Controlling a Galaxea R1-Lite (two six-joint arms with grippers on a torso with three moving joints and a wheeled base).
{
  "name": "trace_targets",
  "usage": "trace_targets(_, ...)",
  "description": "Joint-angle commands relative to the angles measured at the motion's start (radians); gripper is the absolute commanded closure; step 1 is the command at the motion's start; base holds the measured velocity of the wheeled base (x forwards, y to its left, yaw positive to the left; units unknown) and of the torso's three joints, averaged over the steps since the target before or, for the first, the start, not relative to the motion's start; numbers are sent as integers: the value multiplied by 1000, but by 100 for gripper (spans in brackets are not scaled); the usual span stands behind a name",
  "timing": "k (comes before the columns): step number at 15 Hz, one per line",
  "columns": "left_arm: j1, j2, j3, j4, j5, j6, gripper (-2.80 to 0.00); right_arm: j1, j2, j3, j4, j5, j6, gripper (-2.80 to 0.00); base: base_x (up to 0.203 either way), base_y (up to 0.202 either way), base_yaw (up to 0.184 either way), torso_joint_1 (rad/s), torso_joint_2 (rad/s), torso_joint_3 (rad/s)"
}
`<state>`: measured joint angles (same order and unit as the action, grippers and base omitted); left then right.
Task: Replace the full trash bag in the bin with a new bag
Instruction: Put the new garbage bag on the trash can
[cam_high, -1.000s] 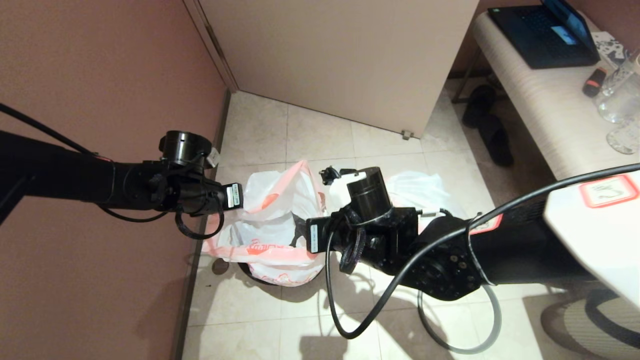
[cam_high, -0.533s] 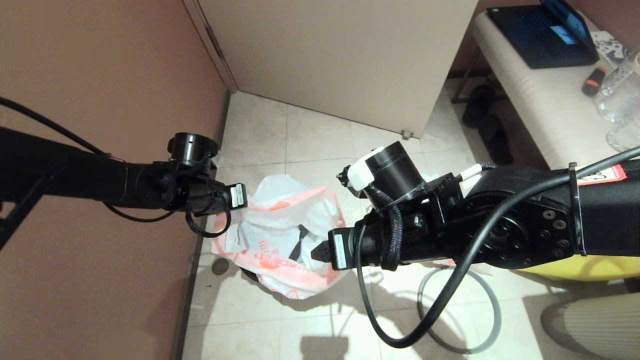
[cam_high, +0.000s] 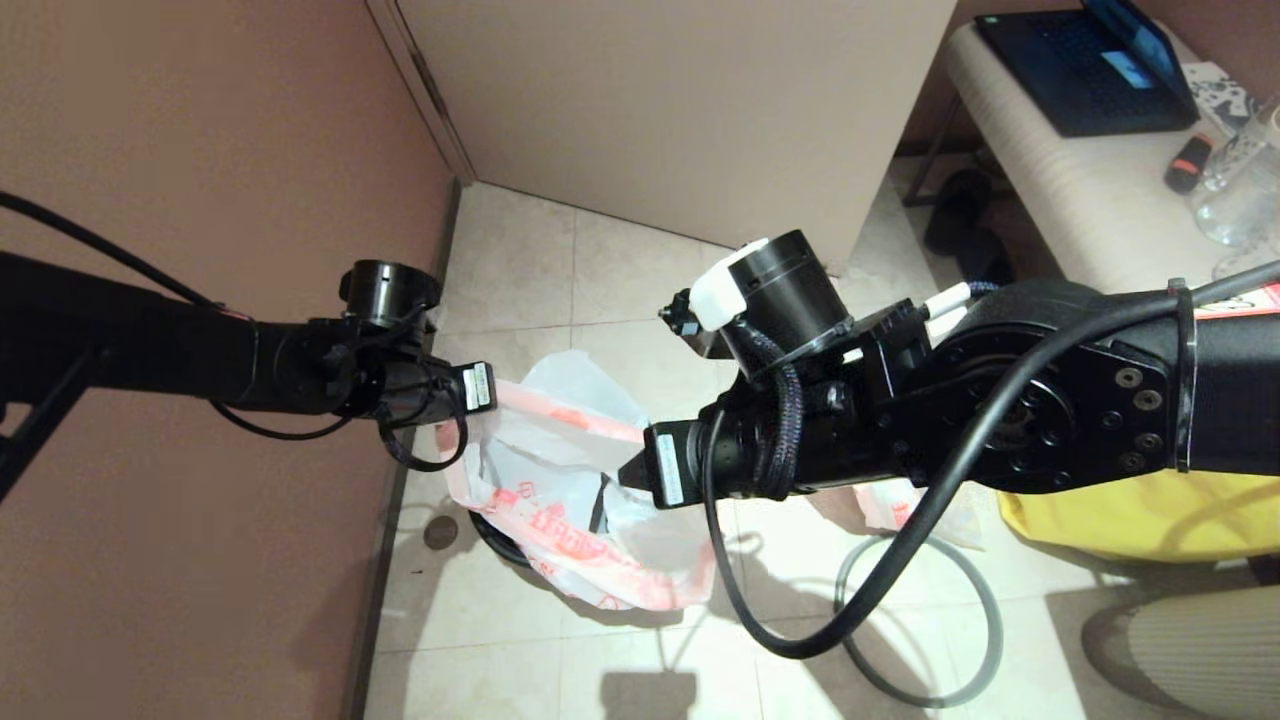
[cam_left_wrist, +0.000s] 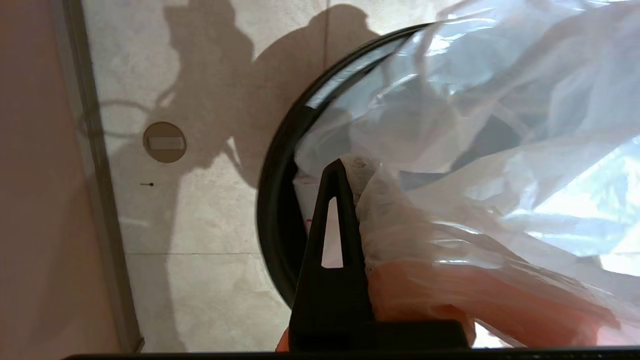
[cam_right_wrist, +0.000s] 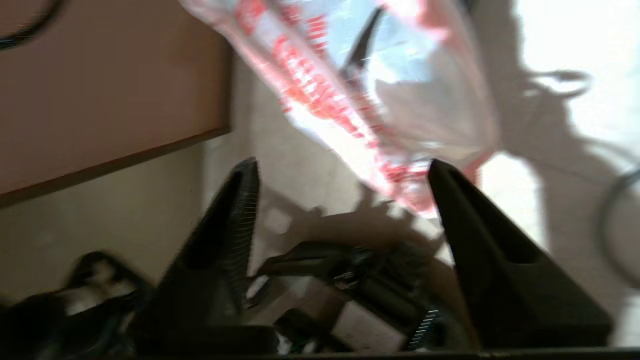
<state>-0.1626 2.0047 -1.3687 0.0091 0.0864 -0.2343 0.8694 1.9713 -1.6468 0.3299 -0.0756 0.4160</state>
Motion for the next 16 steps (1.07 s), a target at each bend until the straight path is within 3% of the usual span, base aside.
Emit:
trace_targets(1,1,-8,3,0,-8,-3,0,-4,44,5,7,-101,-77,0,0,0,0,0,0,0)
trace_targets(3,1,-10,2,-3,-10,-5,0,18,42,5,32,-105,-77,0,0,0,0,0,0,0)
trace_targets(6,1,-17,3,-3,-25,-17,0,30,40,21,54,7,-60,0,0,0,0,0,0,0)
trace_targets(9,1,-24,5,-8,-61,-27,0,-8,-21,98,19,44,-233,0,0,0,0,0,0,0)
trace_targets(11,1,-38,2,-10,-119,-73,0,-38,-62,223,-76,119,-355,0,0,0,0,0,0,0)
trace_targets(13,-1,1,-16,-11,-70,-73,0,-111,-56,325,-206,209,-434,0,0,0,0,0,0,0)
trace_targets(15,-10,64,-48,-12,3,-77,0,-120,-33,360,-288,260,-428,0,0,0,0,0,0,0)
trace_targets(16,-15,92,-66,-12,74,-77,0,-120,-8,361,-316,270,-426,0,0,0,0,0,0,0)
